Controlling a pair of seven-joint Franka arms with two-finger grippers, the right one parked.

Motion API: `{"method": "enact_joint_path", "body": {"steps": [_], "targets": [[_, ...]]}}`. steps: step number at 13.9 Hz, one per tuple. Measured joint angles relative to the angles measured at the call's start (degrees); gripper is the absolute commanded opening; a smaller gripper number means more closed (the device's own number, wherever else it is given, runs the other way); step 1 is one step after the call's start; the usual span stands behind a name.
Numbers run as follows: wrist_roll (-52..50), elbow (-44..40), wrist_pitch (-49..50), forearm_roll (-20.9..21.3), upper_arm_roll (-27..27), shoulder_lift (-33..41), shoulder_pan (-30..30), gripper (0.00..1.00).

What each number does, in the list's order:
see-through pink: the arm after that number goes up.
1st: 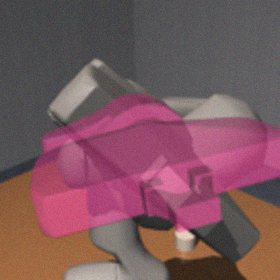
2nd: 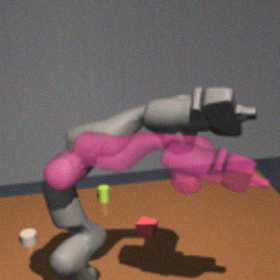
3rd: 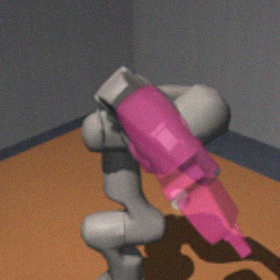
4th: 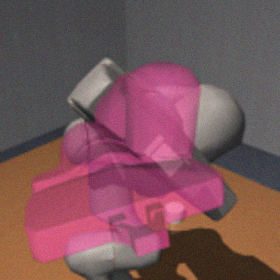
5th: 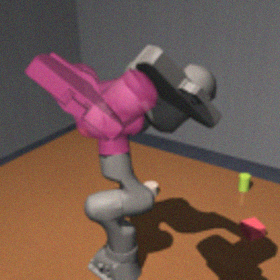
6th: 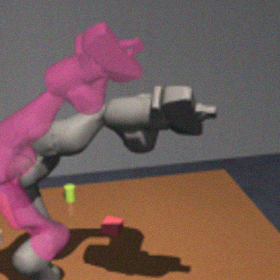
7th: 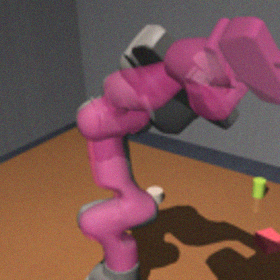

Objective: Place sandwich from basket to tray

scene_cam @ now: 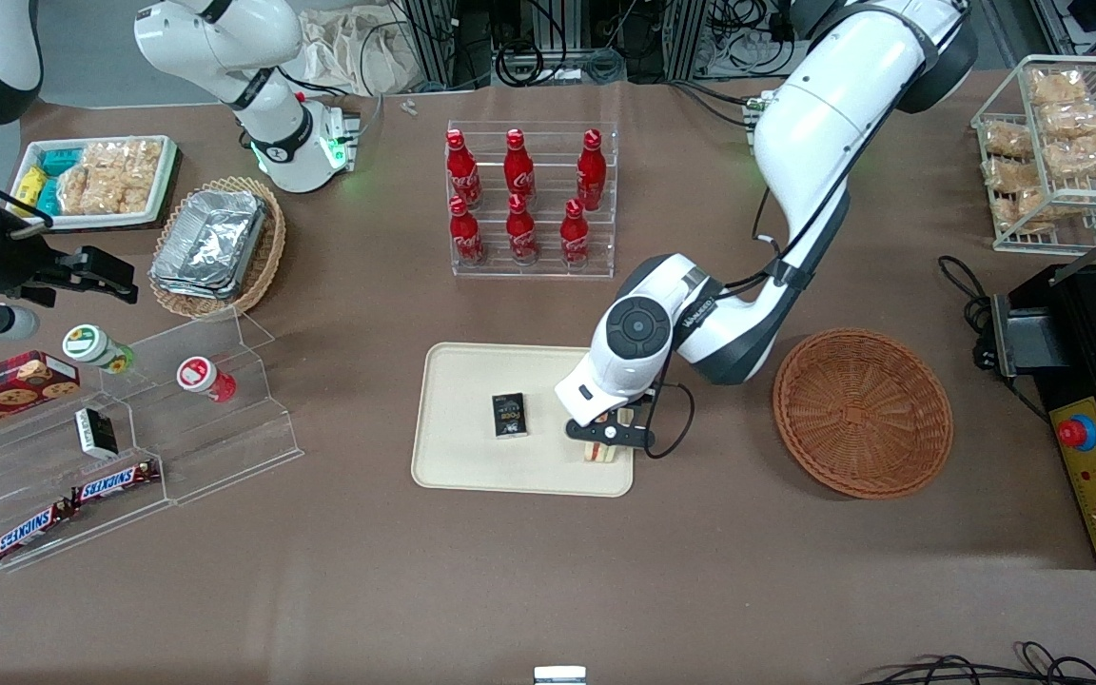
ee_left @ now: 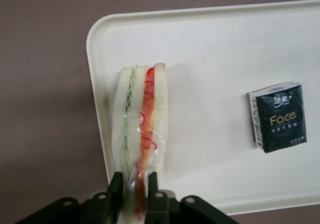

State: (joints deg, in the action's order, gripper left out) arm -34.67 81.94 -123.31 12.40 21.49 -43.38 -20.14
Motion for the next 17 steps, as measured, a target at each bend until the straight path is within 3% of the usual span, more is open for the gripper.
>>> {"method": "enact_joint_path", "body": {"steps": [5, 10, 17], "targets": [[-1.7, -1.2, 1.4, 0.0, -0.1, 1.3, 0.5, 0.99], [-1.0, -1.8, 13.1, -1.6, -0.1, 10.9, 4.2, 0.99], [17.0, -1.7, 30.4, -2.8, -0.3, 26.0, 13.9, 0.99]]}}
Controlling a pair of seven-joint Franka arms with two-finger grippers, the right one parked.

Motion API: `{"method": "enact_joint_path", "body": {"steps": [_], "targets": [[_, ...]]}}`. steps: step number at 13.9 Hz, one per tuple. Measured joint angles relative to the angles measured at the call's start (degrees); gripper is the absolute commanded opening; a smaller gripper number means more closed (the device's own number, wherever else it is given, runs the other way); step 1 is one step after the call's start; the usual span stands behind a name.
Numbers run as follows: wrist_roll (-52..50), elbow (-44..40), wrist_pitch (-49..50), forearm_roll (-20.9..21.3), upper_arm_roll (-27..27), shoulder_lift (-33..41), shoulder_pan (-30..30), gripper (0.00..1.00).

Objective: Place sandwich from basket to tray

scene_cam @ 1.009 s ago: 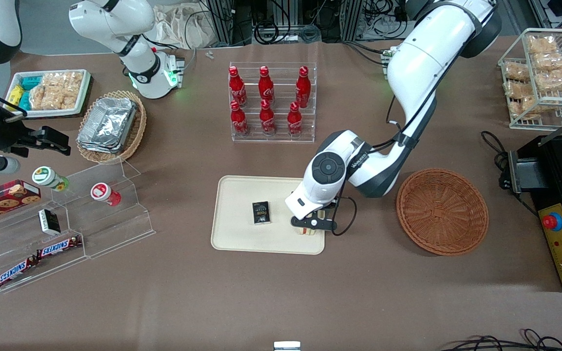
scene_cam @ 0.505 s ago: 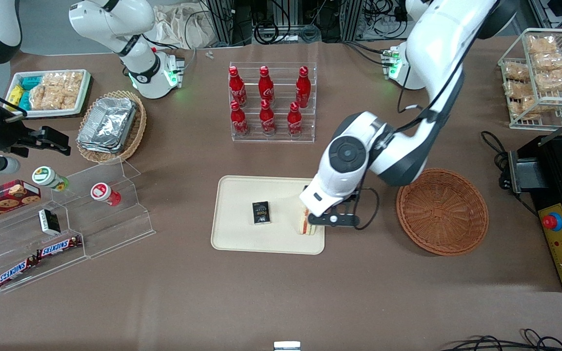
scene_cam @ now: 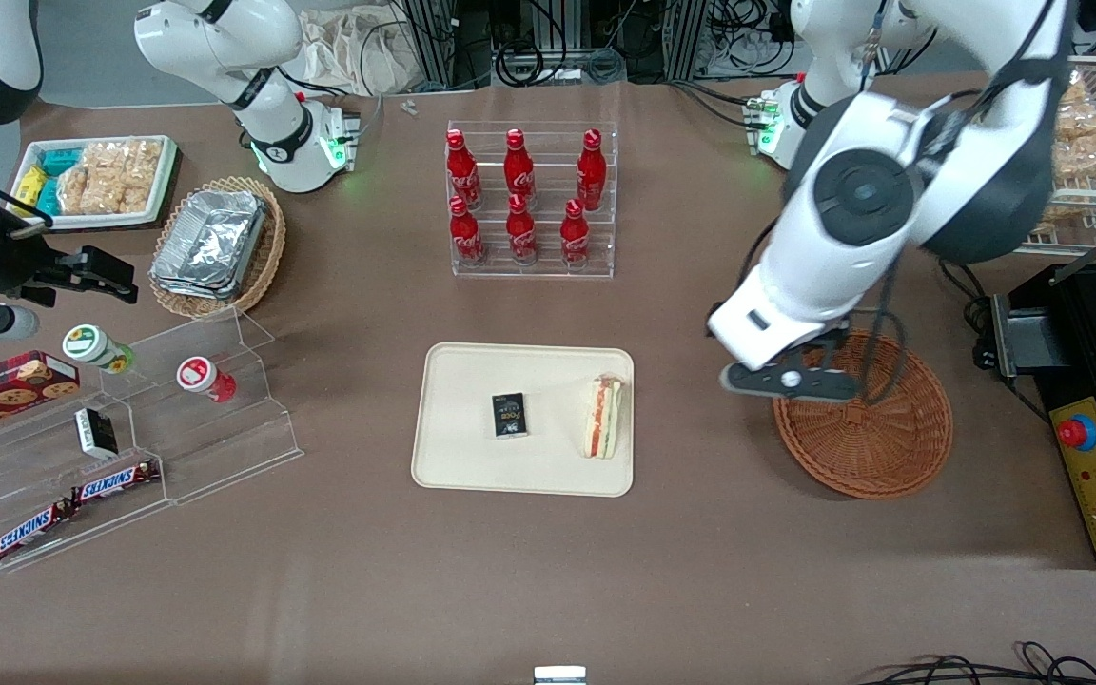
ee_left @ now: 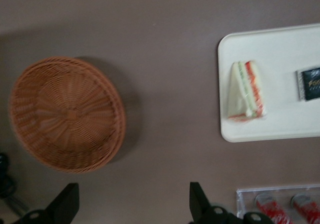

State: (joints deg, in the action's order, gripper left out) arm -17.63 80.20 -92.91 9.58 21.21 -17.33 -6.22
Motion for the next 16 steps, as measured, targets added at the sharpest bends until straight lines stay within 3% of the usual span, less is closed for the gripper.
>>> {"method": "enact_joint_path", "body": {"steps": [5, 9, 16], "targets": [[13.3, 0.2, 5.7, -2.2, -0.3, 5.7, 10.0, 0.99], [14.6, 0.3, 8.4, -2.6, -0.5, 8.4, 17.3, 1.00], [14.4, 0.7, 9.2, -2.6, -0.7, 8.5, 18.9, 1.00]]}}
